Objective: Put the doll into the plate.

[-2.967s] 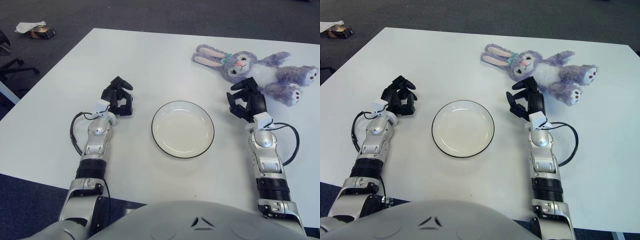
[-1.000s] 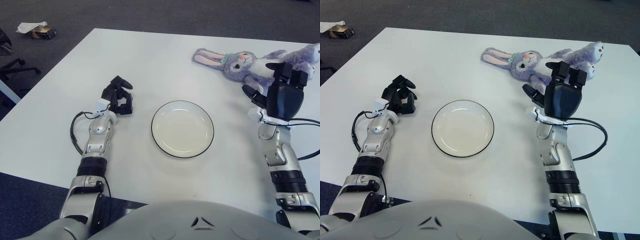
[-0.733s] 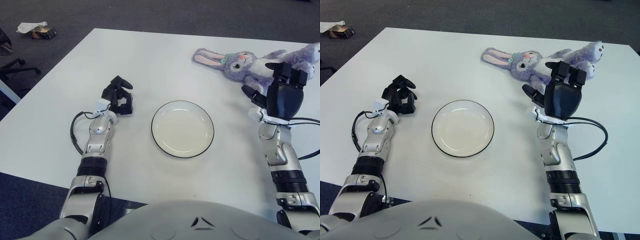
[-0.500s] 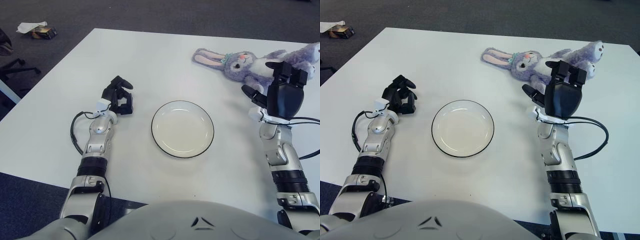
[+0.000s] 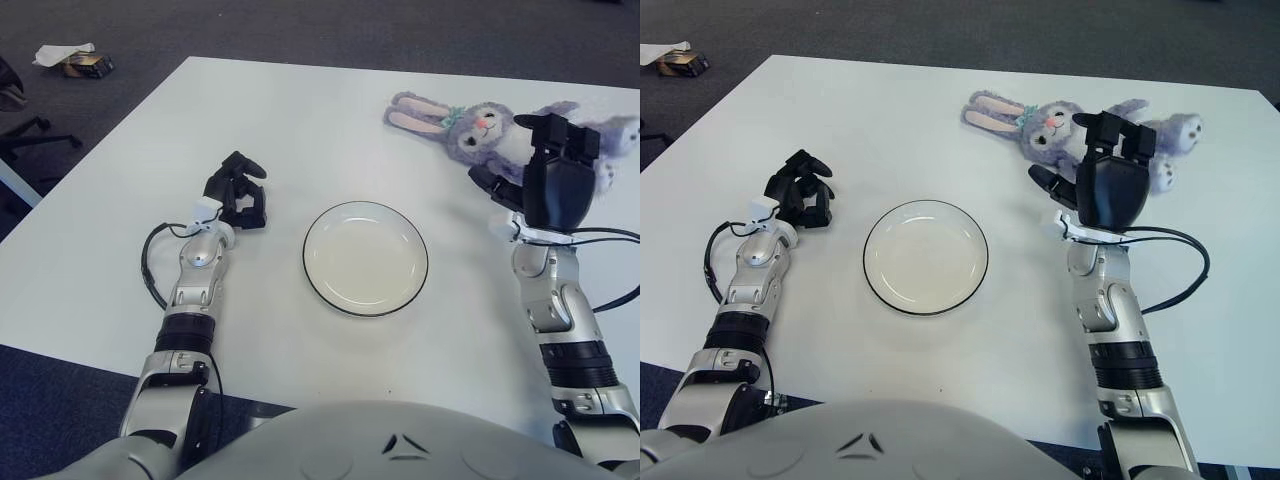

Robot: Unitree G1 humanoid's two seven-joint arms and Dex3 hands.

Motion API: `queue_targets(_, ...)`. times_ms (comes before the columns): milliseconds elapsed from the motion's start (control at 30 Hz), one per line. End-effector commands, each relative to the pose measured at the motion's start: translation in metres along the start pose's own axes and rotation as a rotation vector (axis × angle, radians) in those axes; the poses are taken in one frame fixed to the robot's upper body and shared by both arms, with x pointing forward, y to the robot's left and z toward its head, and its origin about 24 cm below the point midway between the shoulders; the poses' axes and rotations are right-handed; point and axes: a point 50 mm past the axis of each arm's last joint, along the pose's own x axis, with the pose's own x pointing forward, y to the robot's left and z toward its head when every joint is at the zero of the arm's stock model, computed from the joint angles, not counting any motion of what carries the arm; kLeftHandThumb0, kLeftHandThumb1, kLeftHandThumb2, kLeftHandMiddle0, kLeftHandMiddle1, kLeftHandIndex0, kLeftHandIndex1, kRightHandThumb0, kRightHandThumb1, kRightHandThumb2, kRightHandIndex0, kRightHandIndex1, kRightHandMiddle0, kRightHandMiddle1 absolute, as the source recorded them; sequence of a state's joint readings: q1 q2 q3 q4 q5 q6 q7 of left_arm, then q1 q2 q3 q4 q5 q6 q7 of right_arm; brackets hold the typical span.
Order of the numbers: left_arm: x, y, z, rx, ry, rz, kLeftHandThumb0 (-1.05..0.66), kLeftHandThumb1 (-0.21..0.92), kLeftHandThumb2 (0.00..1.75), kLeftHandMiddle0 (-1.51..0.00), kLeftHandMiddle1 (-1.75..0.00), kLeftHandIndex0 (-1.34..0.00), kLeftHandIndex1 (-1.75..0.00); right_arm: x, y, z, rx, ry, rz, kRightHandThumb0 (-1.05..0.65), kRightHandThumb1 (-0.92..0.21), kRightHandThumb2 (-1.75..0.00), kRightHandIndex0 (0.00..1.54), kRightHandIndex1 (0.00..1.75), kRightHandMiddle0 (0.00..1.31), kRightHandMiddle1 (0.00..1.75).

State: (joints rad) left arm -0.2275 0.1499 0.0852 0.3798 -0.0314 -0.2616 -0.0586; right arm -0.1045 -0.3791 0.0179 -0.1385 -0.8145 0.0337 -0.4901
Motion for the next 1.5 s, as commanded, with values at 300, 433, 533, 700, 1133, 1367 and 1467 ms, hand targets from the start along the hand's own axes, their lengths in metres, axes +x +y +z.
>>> queue_targets(300, -0.017, -0.01, -0.029, -0.022, 0.121, -0.004, -0.01, 0.26, 1.39, -0.54, -1.75, -0.53, -1.75, 0.006, -0.005, 0.024, 0.218, 0.002, 0.1, -0.77, -0.8, -0.59, 0.0, 0.89, 0.0, 1.01)
queue_targets(433, -0.017, -0.01, -0.029, -0.021, 0.12, -0.006, -0.01, 0.26, 1.39, -0.54, -1.75, -0.52, -1.75, 0.009, -0.006, 0.027, 0.25, 0.019, 0.118, -0.76, -0.78, -0.62, 0.01, 0.91, 0.0, 0.99)
queue_targets(533, -0.017, -0.01, -0.029, -0.022, 0.12, -0.009, -0.01, 0.27, 1.38, -0.53, -1.75, -0.52, -1.75, 0.01, -0.007, 0.027, 0.245, 0.023, 0.119, -0.75, -0.77, -0.63, 0.02, 0.92, 0.0, 0.99)
queue_targets(700, -0.017, -0.01, -0.03, -0.027, 0.121, -0.013, -0.01, 0.27, 1.37, -0.53, -1.75, -0.52, -1.75, 0.016, -0.007, 0.025, 0.207, 0.03, 0.12, -0.76, -0.8, -0.64, 0.02, 0.97, 0.0, 0.95)
queue_targets(1133, -0.017, -0.012, -0.031, -0.039, 0.118, -0.009, -0.01, 0.28, 1.37, -0.53, -1.75, -0.51, -1.75, 0.044, 0.003, 0.002, 0.046, 0.108, 0.237, -0.79, -0.88, -0.58, 0.0, 0.9, 0.0, 0.85)
queue_targets(1367, -0.017, -0.012, -0.03, -0.032, 0.116, -0.004, -0.01, 0.27, 1.38, -0.53, -1.75, -0.52, -1.75, 0.055, 0.006, -0.006, -0.07, 0.094, 0.279, -0.82, -0.92, -0.54, 0.0, 0.87, 0.0, 0.87)
queue_targets(1467, -0.018, -0.012, -0.031, -0.025, 0.116, -0.003, -0.01, 0.27, 1.38, -0.53, -1.75, -0.52, -1.75, 0.057, 0.007, -0.01, -0.104, 0.09, 0.29, -0.82, -0.92, -0.54, 0.0, 0.85, 0.0, 0.88)
